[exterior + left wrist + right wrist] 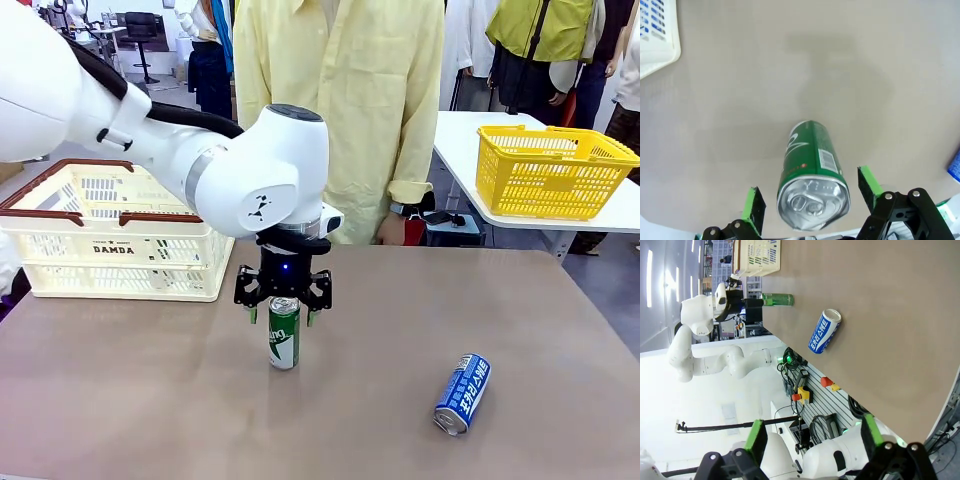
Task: Place the drinks into the Shopping basket.
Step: Pick up one drink and place it into the Shopping basket.
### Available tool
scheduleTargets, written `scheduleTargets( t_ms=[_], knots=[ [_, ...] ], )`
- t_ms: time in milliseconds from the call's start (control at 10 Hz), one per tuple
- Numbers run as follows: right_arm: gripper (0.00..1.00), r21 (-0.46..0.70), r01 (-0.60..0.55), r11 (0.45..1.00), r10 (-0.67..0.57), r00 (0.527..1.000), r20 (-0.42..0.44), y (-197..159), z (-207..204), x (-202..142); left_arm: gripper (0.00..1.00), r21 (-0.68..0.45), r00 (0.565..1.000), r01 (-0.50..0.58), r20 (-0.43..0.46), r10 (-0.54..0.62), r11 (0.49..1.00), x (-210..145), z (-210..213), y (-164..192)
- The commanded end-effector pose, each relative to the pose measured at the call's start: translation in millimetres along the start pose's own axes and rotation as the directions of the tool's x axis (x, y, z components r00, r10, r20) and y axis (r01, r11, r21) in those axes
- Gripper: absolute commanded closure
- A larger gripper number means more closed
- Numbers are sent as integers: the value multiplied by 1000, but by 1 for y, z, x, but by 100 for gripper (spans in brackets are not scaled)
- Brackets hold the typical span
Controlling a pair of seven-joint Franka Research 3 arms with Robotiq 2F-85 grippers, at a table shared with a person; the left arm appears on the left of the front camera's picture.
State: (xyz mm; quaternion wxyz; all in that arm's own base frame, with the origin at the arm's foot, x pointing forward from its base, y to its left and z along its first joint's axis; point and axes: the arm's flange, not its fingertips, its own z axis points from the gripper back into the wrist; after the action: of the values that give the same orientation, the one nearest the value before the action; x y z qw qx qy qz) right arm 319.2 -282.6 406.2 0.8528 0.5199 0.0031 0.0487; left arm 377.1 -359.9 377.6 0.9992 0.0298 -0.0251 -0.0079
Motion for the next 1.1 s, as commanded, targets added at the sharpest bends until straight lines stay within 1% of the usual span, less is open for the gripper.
scheduleTargets(
  t_ms=[0,200,400,600,700,800,1000],
  knots=[
    [0,-17,-12,1000,12,1000,-3,1,1,-1,0,13,998,-16,60,15,1000,1,1,-4],
    [0,-17,-12,1000,12,1000,-3,1,1,-1,0,25,998,-36,51,34,999,2,-1,-4],
    [0,-17,-12,1000,12,1000,-3,1,1,-1,0,34,999,-25,41,24,999,1,-1,-4],
    [0,-17,-12,1000,12,1000,-3,1,1,-1,0,54,1000,3,10,-3,999,-1,0,-3],
    [0,-17,-12,1000,12,1000,-3,1,1,-1,60,54,1000,-1,-7,1,999,1,-2,-2],
    [0,-17,-12,1000,12,1000,-3,1,1,-1,100,62,1000,-3,-13,3,998,2,-3,-3],
    [0,-17,-12,1000,12,1000,-3,1,1,-1,100,53,1000,-1,-14,2,999,3,-4,-4]
  ],
)
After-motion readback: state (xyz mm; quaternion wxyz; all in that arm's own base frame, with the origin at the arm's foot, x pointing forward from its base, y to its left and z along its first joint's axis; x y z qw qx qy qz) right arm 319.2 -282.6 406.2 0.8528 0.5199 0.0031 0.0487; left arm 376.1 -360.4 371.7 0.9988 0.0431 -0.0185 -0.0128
